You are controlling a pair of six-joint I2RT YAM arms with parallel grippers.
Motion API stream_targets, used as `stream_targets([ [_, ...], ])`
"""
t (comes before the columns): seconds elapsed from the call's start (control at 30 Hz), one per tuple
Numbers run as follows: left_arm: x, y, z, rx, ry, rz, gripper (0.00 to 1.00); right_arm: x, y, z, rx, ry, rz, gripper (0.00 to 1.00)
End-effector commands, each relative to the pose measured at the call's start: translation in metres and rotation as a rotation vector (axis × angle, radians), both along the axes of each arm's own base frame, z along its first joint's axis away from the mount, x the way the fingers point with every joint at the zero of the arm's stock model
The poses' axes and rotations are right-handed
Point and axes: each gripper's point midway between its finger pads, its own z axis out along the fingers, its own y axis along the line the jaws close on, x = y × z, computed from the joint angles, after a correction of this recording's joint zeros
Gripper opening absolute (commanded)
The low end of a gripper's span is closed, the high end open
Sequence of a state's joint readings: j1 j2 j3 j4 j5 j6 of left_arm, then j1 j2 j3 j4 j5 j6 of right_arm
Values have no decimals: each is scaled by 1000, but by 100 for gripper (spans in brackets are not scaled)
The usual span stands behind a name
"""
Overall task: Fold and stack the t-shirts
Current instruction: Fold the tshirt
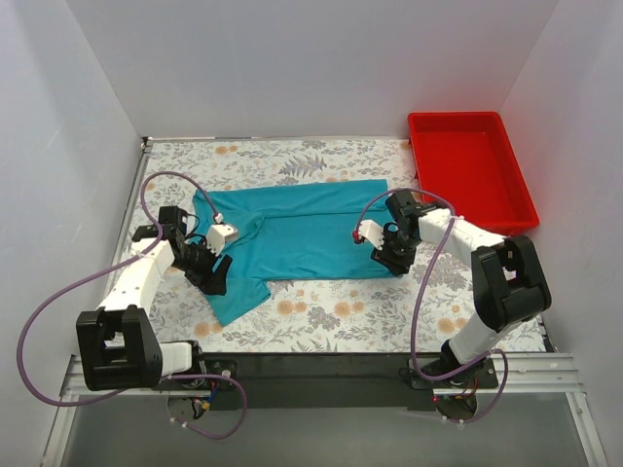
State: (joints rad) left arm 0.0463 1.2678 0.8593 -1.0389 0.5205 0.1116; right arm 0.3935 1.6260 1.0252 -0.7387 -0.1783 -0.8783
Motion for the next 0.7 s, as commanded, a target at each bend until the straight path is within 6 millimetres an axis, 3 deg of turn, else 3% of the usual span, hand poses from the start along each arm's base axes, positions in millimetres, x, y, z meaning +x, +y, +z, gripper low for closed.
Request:
stream_targets([
  [0.0,3,5,2,38,-44,-20,57,-2,5,-8,0,-9,28,43],
  [0.2,-14,7,-15,137,-47,-96,57,-10,3,-21,-20,8,36,41],
  [0.47,6,21,-32,245,-148,-68,52,-14,-4,-32,-49,9,45,31],
  [0.67,3,23,-55,280,-121,-102,45,-12,-4,-34,-55,10,40,20],
])
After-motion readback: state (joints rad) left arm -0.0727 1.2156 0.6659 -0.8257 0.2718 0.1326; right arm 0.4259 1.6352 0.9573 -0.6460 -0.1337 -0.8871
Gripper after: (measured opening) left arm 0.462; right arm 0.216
